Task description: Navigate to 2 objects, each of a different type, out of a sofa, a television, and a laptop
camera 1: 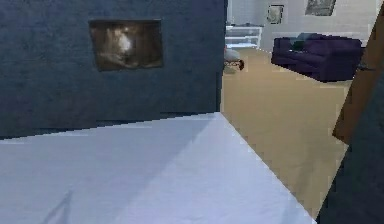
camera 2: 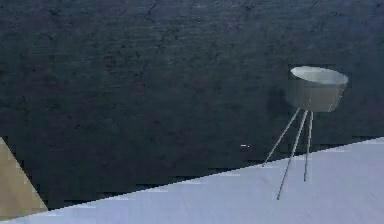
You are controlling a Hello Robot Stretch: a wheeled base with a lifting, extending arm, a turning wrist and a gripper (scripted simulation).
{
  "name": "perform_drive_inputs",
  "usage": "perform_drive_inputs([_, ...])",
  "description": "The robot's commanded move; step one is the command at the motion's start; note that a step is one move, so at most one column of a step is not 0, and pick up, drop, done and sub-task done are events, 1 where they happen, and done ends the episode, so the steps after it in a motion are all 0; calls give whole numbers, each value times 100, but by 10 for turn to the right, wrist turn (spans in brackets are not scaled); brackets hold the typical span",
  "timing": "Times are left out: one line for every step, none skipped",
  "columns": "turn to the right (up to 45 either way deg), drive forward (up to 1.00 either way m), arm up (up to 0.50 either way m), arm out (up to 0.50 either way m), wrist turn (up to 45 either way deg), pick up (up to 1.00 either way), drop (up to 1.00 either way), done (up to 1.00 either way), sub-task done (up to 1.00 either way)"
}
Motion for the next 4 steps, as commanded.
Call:
perform_drive_inputs([120, 0, 0, 0, 0, 0, 0, 0, 0])
perform_drive_inputs([0, 100, 0, 0, 0, 0, 0, 0, 0])
perform_drive_inputs([210, 0, 0, 0, 0, 0, 0, 0, 0])
perform_drive_inputs([0, 10, 0, 0, 0, 0, 0, 0, 0])
